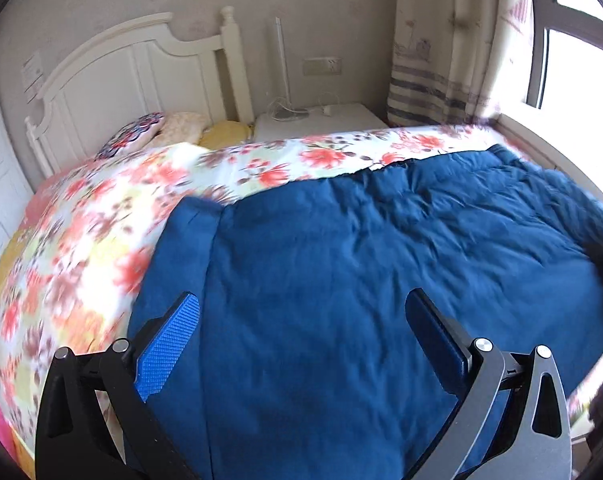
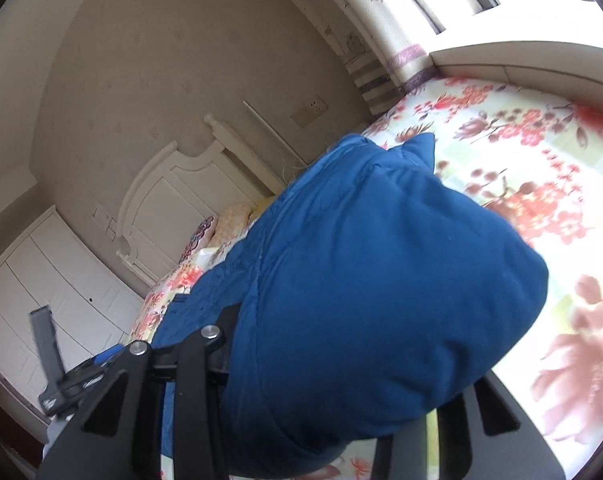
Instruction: Fold large clothes
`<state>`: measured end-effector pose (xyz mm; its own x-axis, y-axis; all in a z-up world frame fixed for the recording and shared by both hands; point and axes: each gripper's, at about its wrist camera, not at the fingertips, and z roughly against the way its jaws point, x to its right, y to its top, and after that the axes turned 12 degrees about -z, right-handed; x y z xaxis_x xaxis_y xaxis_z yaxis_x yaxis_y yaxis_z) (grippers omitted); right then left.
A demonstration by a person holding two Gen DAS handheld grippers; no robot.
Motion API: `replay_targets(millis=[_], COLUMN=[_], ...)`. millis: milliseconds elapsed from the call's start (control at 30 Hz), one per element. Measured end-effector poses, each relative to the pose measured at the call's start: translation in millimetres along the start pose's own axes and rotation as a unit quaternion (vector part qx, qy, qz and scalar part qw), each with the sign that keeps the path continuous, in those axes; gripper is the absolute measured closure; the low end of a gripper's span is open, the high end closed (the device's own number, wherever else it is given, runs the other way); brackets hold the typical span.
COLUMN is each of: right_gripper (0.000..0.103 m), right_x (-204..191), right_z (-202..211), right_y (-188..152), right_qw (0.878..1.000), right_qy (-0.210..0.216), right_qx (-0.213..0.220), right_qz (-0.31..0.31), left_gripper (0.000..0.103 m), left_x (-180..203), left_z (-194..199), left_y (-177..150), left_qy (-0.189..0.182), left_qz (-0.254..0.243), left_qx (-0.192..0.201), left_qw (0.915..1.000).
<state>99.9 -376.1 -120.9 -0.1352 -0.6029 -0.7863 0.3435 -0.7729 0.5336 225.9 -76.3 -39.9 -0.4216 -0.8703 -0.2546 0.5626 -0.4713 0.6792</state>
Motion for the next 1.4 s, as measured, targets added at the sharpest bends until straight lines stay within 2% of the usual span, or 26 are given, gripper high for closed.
replay_targets(millis=[100, 167, 233, 267, 300, 400, 467, 500, 567, 600, 667, 700, 733, 800, 833, 900, 933, 967, 1000, 1067, 1133, 1167, 1200, 1267, 1333, 1400], right_gripper=[0.067, 0.067, 0.067, 0.067, 0.067, 0.067, 0.067, 0.067, 0.067, 0.067, 0.067, 0.067, 0.067, 0.066, 0.066, 0.06, 0.061, 0.062, 0.063, 0.063, 0.066, 0.069, 0.071, 0.072, 0.072, 0.071], right_x=[0.9, -0.4, -1.8, -6.1, -13.5, -43.4, -77.4, -91.4, -135.9, -159.0, -196.0, -216.5, -228.8, -246.2, -248.0, -233.3, -223.3, -222.6, -225.8, -225.1, -226.5, -229.5, -235.8, -243.8, -248.0, -246.2], right_z=[15.7, 22.7, 25.1, 24.6, 23.5, 25.3, 28.4, 28.3, 24.1, 20.3, 13.2, 3.4, -3.7, -26.0, -45.6, -83.3, -94.9, -99.4, -100.7, -96.6, -88.8, -83.2, -73.2, -58.0, -48.0, -52.2], right_y=[9.6, 7.0, 5.4, 4.1, 2.0, -3.1, -13.4, -19.5, -46.1, -64.4, -102.6, -133.5, -155.2, -211.6, -253.6, -316.2, -344.3, -353.6, -351.5, -343.6, -337.2, -333.1, -323.8, -312.3, -306.3, -313.1], right_qw=[1.0, 0.999, 0.999, 0.998, 0.997, 0.99, 0.977, 0.97, 0.944, 0.925, 0.888, 0.857, 0.835, 0.782, 0.735, 0.641, 0.591, 0.581, 0.592, 0.597, 0.607, 0.616, 0.632, 0.646, 0.652, 0.646], right_qy=[-0.013, -0.024, -0.027, -0.032, -0.039, -0.057, -0.068, -0.071, -0.076, -0.077, -0.077, -0.079, -0.082, -0.087, -0.101, -0.144, -0.164, -0.174, -0.178, -0.17, -0.157, -0.149, -0.137, -0.124, -0.113, -0.117], right_qx=[0.015, 0.018, 0.02, 0.022, 0.027, 0.05, 0.073, 0.08, 0.093, 0.098, 0.103, 0.102, 0.101, 0.078, 0.044, -0.025, -0.004, 0.006, -0.003, -0.005, -0.003, 0.002, 0.017, 0.043, 0.047, 0.041], right_qz=[0.016, 0.029, 0.035, 0.043, 0.057, 0.117, 0.187, 0.218, 0.309, 0.358, 0.441, 0.499, 0.534, 0.613, 0.669, 0.753, 0.79, 0.795, 0.786, 0.784, 0.779, 0.774, 0.762, 0.752, 0.749, 0.753], left_gripper=[0.004, 0.004, 0.004, 0.004, 0.004, 0.005, 0.005, 0.005, 0.005, 0.005, 0.005, 0.005, 0.004, 0.004, 0.004, 0.004, 0.004, 0.004, 0.004, 0.004, 0.004, 0.004, 0.004, 0.004, 0.004, 0.004], left_x=[27.1, 55.6, 87.2, 99.0, 101.3, 68.4, 31.0, -0.6, -52.2, -83.4, -132.6, -150.4, -161.5, -186.8, -194.3, -204.0, -205.9, -205.3, -202.3, -196.6, -188.9, -186.3, -181.8, -176.6, -178.2, -180.2], left_z=[-19.0, -17.4, -18.9, -17.8, -15.8, 11.9, 34.7, 48.6, 69.4, 83.3, 106.4, 116.2, 122.5, 133.4, 135.6, 133.7, 129.9, 126.0, 125.8, 121.7, 116.0, 112.3, 112.3, 117.5, 121.1, 124.3], left_y=[16.8, 15.5, 1.5, -8.4, -14.4, -27.6, -34.2, -39.2, -49.5, -57.8, -76.0, -85.2, -91.4, -108.6, -114.8, -124.8, -127.2, -131.0, -132.9, -136.7, -133.1, -130.0, -125.5, -118.2, -113.6, -109.2], left_qy=[-0.013, -0.033, -0.013, 0.016, 0.024, -0.063, -0.066, -0.064, -0.036, -0.012, 0.011, 0.025, 0.035, 0.052, 0.057, 0.056, 0.054, 0.052, 0.05, 0.04, 0.024, 0.021, 0.021, 0.022, 0.024, 0.031], left_qz=[-0.013, -0.031, -0.07, -0.085, -0.087, -0.047, 0.004, 0.041, 0.092, 0.123, 0.174, 0.192, 0.203, 0.225, 0.232, 0.242, 0.242, 0.239, 0.233, 0.217, 0.198, 0.19, 0.181, 0.171, 0.171, 0.171], left_qx=[-0.019, -0.011, -0.013, 0.0, 0.008, 0.026, 0.051, 0.068, 0.092, 0.104, 0.126, 0.134, 0.137, 0.139, 0.138, 0.129, 0.122, 0.114, 0.11, 0.105, 0.101, 0.101, 0.105, 0.115, 0.123, 0.128], left_qw=[0.9996, 0.9989, 0.9974, 0.9962, 0.9959, 0.9966, 0.9965, 0.9948, 0.9909, 0.9869, 0.9766, 0.9718, 0.9689, 0.963, 0.9612, 0.96, 0.961, 0.9629, 0.9648, 0.9696, 0.9747, 0.9762, 0.9777, 0.9782, 0.9772, 0.9765])
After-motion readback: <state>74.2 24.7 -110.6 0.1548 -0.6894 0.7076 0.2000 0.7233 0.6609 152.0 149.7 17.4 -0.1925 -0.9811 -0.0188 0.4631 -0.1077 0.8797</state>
